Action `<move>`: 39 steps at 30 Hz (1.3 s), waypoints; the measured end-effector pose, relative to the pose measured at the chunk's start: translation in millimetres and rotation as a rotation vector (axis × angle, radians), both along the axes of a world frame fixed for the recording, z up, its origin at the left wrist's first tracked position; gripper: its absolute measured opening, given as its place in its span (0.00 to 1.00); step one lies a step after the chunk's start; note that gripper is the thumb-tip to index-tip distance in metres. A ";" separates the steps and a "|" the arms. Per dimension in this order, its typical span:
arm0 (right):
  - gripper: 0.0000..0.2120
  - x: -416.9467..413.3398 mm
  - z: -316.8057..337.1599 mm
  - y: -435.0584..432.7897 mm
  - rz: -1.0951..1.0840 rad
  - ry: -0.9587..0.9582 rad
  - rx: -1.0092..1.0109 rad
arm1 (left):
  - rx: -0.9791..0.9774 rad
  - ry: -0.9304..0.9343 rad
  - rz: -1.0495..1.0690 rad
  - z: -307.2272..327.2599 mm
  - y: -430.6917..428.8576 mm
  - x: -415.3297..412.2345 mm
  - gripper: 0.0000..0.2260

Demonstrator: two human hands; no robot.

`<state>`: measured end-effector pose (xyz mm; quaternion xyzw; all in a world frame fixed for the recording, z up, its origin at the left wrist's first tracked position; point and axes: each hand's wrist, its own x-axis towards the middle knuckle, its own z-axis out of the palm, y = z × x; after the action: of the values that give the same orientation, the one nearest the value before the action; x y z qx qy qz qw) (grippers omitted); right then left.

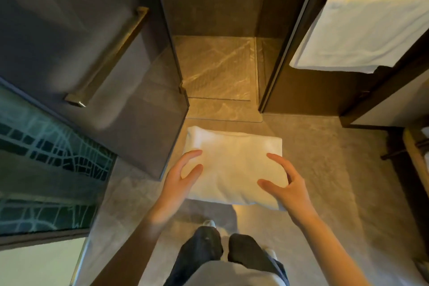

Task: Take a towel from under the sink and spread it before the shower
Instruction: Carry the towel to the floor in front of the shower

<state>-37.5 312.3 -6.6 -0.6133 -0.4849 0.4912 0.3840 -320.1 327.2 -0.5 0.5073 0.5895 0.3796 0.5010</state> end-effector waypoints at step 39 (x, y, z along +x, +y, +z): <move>0.34 49.9 -829.0 251.4 0.036 -0.208 -0.066 | -0.108 0.004 -0.189 -847.6 245.0 31.7 0.22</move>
<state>12.5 563.7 -835.6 -0.6643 -0.5167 0.4476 0.3023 -288.4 572.3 -848.1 0.5336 0.5596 0.2972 0.5602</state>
